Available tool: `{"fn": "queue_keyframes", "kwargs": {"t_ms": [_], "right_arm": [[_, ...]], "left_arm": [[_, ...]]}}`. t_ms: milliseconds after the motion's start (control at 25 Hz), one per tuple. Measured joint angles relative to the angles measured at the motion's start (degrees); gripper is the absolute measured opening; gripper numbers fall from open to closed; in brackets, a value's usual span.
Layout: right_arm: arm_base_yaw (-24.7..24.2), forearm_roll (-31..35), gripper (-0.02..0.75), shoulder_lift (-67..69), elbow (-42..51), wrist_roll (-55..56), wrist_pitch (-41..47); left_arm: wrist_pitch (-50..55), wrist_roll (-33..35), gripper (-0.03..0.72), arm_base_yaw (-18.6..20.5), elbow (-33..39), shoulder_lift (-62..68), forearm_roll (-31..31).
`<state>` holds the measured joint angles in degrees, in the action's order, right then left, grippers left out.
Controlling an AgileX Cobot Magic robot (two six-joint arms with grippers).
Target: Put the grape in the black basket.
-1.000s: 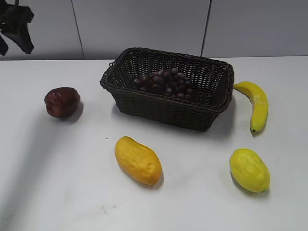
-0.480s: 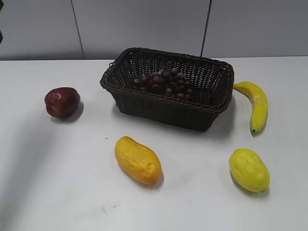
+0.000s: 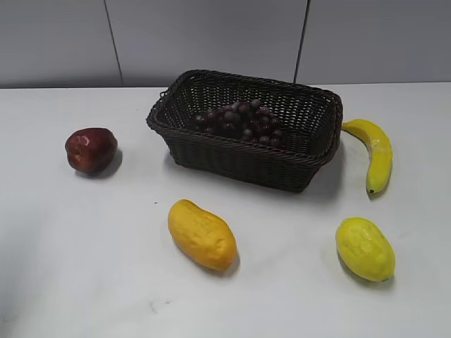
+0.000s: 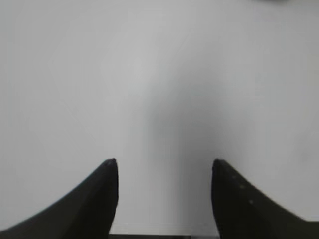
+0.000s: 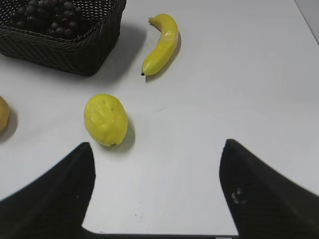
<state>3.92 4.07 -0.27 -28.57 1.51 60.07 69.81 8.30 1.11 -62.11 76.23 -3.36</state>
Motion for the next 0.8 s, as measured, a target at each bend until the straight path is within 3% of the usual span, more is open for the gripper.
{"fn": "queue_keyframes", "kwargs": {"t_ms": [800], "right_arm": [[0.0, 0.0, 0.59, 0.0, 0.0, 0.0, 0.0]], "left_arm": [[-2.54, 0.0, 0.553, 0.0, 26.53, -41.91, -0.06]]}}
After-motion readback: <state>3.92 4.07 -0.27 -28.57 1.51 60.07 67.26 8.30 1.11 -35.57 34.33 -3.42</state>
